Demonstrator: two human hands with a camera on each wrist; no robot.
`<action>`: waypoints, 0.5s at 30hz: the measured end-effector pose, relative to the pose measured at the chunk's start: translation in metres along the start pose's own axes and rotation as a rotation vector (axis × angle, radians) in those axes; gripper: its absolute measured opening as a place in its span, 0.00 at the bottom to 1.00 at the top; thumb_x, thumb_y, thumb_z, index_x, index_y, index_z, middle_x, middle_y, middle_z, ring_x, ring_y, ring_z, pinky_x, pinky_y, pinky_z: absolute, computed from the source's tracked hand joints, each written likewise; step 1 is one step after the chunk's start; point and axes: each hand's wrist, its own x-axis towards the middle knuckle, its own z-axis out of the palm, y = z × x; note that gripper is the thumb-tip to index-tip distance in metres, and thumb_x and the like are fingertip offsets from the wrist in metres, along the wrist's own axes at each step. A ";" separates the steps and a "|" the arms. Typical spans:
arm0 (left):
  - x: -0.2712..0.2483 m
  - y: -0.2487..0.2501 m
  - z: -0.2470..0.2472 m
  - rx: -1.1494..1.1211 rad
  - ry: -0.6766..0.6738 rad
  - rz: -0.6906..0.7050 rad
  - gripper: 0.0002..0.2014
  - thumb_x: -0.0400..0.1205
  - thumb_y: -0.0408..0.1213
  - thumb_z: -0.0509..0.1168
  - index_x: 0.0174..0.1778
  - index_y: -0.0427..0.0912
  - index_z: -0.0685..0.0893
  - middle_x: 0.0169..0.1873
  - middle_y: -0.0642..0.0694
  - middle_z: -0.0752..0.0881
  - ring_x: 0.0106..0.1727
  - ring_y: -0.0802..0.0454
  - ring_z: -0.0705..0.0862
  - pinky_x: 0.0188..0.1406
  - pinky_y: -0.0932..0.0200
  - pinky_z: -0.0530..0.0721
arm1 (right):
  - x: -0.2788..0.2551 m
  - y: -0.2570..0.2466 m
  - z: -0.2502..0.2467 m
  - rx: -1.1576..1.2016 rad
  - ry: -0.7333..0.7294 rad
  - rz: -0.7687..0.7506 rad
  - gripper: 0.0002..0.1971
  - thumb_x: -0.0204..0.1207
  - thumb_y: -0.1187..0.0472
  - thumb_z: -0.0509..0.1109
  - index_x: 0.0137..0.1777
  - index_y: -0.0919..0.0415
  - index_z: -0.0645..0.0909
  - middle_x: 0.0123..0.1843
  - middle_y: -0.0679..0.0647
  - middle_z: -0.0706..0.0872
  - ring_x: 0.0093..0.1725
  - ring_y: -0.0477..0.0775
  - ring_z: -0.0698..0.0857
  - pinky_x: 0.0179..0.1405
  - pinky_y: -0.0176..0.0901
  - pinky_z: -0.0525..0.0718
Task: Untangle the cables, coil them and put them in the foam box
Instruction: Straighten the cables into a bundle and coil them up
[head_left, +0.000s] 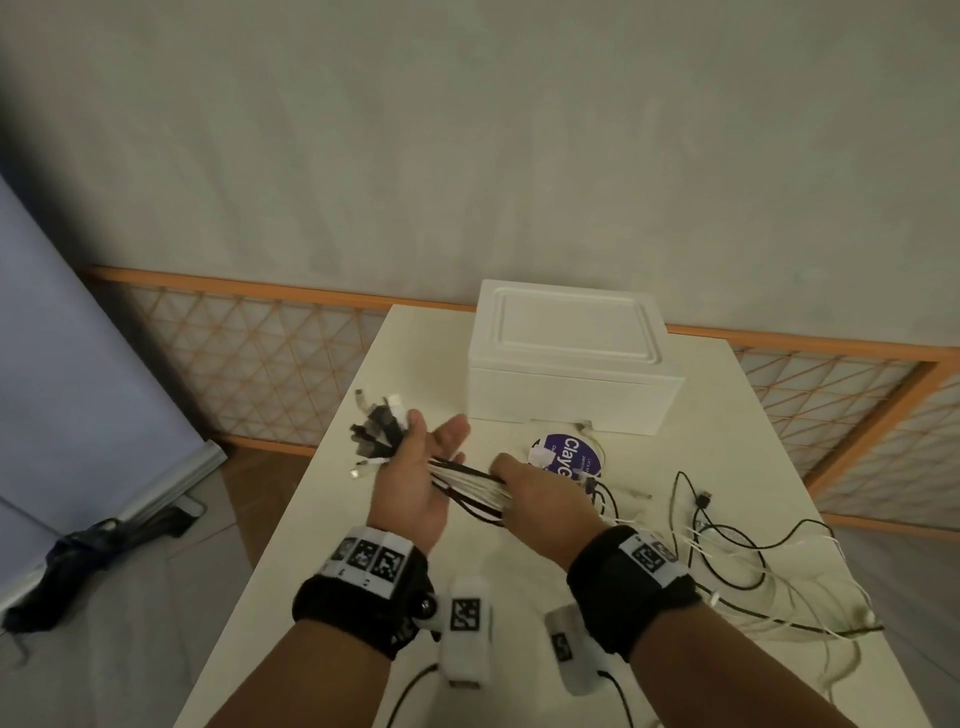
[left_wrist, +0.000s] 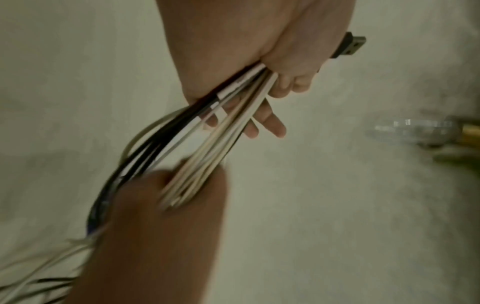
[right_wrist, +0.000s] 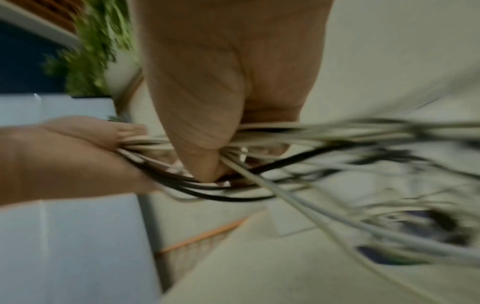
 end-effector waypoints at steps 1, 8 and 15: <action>0.005 0.010 -0.003 -0.061 0.043 0.004 0.15 0.83 0.53 0.60 0.40 0.45 0.79 0.34 0.48 0.89 0.45 0.50 0.89 0.51 0.50 0.80 | -0.007 0.014 0.002 -0.013 -0.004 0.051 0.12 0.76 0.61 0.60 0.59 0.50 0.71 0.49 0.53 0.86 0.47 0.61 0.86 0.45 0.51 0.85; 0.014 0.034 -0.027 -0.204 0.217 -0.020 0.25 0.84 0.54 0.60 0.24 0.48 0.63 0.18 0.54 0.62 0.16 0.57 0.60 0.26 0.61 0.67 | -0.041 0.095 0.006 -0.271 0.025 0.218 0.13 0.74 0.52 0.63 0.58 0.45 0.73 0.42 0.46 0.85 0.48 0.50 0.84 0.57 0.45 0.71; 0.024 0.036 -0.018 -0.138 0.159 -0.029 0.27 0.84 0.53 0.61 0.21 0.49 0.62 0.16 0.53 0.60 0.14 0.56 0.57 0.18 0.67 0.61 | -0.058 0.108 0.010 -0.311 -0.017 0.365 0.13 0.75 0.48 0.62 0.59 0.41 0.76 0.47 0.45 0.84 0.59 0.47 0.79 0.73 0.55 0.60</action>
